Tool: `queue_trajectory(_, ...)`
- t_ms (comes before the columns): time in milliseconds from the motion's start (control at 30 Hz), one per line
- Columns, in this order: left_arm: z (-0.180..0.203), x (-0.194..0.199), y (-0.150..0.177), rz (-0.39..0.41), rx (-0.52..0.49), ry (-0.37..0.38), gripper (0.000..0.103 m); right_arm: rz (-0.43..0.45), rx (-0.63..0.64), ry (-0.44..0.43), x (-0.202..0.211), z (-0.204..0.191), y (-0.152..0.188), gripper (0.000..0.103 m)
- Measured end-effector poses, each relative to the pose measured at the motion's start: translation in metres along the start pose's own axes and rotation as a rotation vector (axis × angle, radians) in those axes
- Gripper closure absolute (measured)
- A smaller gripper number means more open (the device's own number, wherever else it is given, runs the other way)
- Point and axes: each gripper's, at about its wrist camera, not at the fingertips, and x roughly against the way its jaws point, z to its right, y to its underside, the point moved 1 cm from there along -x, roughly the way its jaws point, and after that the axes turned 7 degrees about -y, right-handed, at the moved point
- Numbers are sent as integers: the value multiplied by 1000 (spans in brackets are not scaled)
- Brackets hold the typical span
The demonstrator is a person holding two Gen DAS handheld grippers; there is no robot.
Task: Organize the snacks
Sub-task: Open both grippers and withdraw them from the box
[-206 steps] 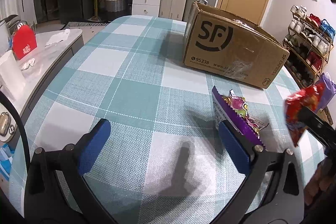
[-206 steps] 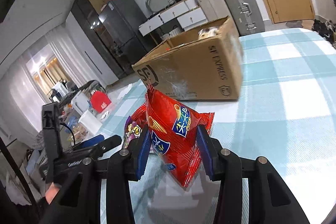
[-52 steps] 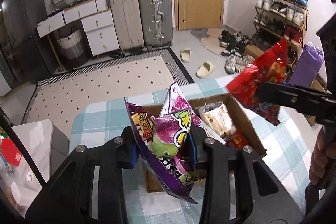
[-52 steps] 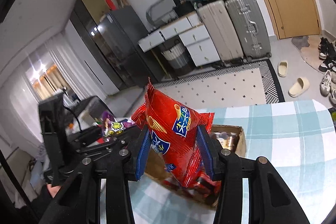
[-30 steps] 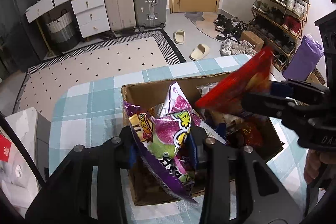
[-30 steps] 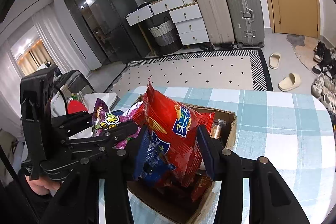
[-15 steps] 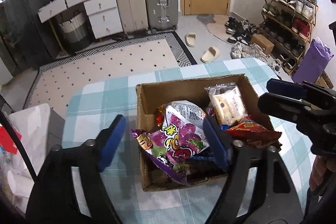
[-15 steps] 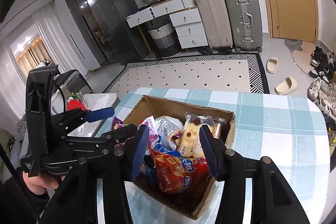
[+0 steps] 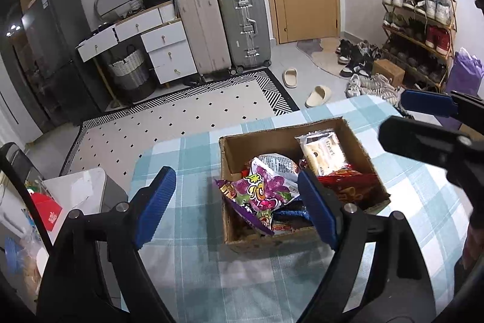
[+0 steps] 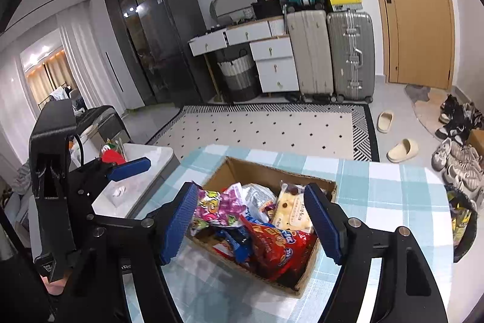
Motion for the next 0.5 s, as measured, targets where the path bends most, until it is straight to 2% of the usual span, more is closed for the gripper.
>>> queue_trajectory(67, -5, 14, 0, 16, 10, -3, 21, 20, 17, 7, 11, -7, 0, 19)
queue_trajectory(267, -19, 61, 6, 75, 34, -8, 15, 49, 53, 18, 35, -24, 4, 15)
queue_trajectory(367, -26, 84, 11, 104, 47, -13, 10, 73, 57, 15, 49, -30, 8, 12)
queue_trajectory(433, -31, 100, 16, 129, 60, -22, 2, 93, 62, 10, 60, -34, 12, 11)
queue_trajectory(500, -36, 114, 19, 151, 73, -31, 1, 114, 65, 14, 72, -37, 17, 8)
